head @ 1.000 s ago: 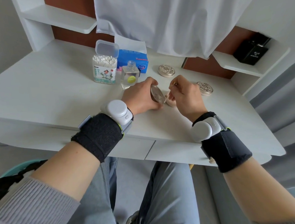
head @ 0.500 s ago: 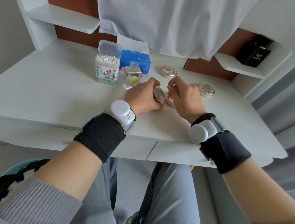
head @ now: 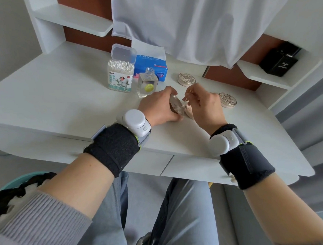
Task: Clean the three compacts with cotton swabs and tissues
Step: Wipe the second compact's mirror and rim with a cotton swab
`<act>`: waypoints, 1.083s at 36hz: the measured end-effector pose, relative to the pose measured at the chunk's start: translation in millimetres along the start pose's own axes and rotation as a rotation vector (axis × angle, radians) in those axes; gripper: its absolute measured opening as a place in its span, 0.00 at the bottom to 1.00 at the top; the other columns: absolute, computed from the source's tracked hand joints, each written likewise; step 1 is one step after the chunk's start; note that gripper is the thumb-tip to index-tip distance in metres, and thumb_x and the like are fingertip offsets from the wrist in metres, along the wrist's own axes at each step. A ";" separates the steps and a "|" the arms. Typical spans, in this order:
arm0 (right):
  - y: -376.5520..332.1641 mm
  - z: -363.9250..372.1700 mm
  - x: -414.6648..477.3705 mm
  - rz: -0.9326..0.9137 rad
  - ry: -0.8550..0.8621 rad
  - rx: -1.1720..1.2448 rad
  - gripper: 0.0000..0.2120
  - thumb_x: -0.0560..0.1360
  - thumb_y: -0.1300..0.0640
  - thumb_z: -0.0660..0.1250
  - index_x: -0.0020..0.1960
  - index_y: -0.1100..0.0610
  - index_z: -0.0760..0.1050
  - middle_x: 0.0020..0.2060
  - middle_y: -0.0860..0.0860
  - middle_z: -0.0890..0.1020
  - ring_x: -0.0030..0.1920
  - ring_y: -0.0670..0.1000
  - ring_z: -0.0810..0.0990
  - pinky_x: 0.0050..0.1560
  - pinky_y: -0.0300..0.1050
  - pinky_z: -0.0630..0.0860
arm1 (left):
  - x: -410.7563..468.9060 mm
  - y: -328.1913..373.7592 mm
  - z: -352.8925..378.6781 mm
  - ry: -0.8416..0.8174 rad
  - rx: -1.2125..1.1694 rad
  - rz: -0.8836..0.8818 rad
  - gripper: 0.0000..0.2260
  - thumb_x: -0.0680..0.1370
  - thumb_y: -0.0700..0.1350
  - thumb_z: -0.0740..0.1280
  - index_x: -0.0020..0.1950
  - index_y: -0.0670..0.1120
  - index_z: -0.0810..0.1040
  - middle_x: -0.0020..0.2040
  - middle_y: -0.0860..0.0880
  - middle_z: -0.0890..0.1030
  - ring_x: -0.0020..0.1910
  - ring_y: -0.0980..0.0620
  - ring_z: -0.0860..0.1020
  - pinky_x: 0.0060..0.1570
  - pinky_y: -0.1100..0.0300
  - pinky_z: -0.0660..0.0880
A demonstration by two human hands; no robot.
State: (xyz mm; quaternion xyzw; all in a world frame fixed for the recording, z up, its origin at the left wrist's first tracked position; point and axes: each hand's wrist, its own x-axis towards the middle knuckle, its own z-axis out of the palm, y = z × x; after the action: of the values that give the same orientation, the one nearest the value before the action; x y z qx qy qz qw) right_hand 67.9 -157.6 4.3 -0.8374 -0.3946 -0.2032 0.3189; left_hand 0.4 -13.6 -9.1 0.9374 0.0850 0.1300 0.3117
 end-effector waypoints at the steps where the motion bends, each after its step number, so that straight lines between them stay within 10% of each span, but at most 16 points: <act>1: 0.5 0.4 -0.4 -0.019 -0.006 -0.015 0.03 0.76 0.63 0.61 0.46 0.59 0.74 0.36 0.50 0.83 0.35 0.53 0.80 0.39 0.51 0.77 | 0.0 -0.3 -0.4 0.002 0.001 -0.002 0.33 0.66 0.58 0.75 0.67 0.52 0.67 0.61 0.53 0.77 0.59 0.50 0.76 0.49 0.59 0.69; 39: 1.9 1.5 -0.4 0.059 -0.003 0.040 0.03 0.77 0.62 0.63 0.46 0.59 0.75 0.32 0.50 0.82 0.33 0.51 0.80 0.40 0.46 0.75 | 0.2 -0.6 0.2 -0.007 0.001 0.009 0.34 0.66 0.59 0.74 0.68 0.52 0.67 0.64 0.54 0.76 0.61 0.51 0.75 0.50 0.59 0.68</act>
State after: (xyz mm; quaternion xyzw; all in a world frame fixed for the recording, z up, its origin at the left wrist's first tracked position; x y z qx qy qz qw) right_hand 69.3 -157.7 2.3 -0.8425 -0.3743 -0.1846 0.3407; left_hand 0.6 -13.2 -9.6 0.9383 0.0799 0.1282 0.3111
